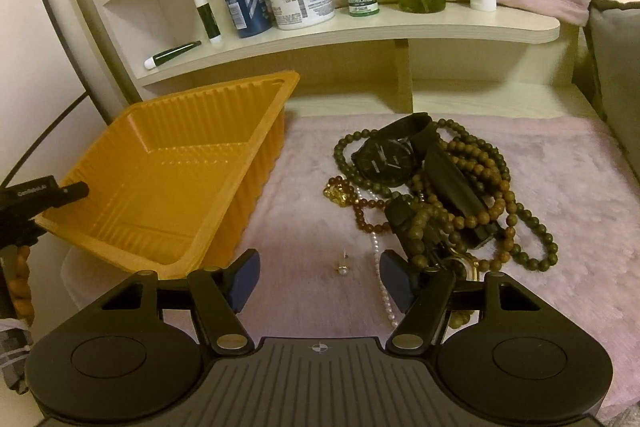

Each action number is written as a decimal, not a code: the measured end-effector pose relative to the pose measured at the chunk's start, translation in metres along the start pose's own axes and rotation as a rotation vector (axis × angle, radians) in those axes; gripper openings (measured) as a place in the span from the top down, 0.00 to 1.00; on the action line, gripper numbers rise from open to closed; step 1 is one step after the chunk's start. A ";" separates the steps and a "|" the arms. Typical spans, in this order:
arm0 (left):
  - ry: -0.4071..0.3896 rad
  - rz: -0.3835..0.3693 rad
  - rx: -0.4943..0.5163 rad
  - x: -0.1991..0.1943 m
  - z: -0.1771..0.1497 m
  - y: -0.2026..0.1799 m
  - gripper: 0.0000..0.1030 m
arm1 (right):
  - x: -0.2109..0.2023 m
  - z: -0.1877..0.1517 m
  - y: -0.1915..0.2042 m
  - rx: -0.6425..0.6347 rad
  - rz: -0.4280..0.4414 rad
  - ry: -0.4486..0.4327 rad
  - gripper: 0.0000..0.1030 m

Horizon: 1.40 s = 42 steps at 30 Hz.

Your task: Organize jewelry

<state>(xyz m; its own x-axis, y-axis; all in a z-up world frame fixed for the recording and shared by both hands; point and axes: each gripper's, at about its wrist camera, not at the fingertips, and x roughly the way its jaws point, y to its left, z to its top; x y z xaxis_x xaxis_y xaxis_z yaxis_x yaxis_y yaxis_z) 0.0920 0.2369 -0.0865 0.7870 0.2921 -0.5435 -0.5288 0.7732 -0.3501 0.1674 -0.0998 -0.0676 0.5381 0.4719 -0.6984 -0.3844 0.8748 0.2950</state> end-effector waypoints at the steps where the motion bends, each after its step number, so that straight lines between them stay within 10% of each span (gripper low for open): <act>1: -0.003 -0.001 -0.001 0.002 -0.001 0.000 0.71 | 0.001 0.000 0.000 -0.001 0.001 -0.001 0.35; 10: -0.046 0.016 0.034 -0.002 -0.007 -0.002 0.84 | 0.003 -0.001 0.003 -0.021 0.002 -0.009 0.37; 32: -0.131 0.005 0.120 -0.038 0.004 -0.010 0.88 | 0.023 -0.002 0.005 -0.102 -0.103 0.040 0.90; 42: -0.125 -0.007 0.131 -0.042 0.006 -0.007 0.89 | 0.012 0.006 0.005 -0.090 -0.082 -0.017 0.91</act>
<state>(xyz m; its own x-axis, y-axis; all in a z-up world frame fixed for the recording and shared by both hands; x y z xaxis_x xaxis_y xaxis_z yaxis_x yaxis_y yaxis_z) 0.0651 0.2226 -0.0563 0.8283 0.3475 -0.4395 -0.4834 0.8398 -0.2470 0.1764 -0.0893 -0.0704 0.5826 0.4019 -0.7064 -0.4038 0.8975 0.1776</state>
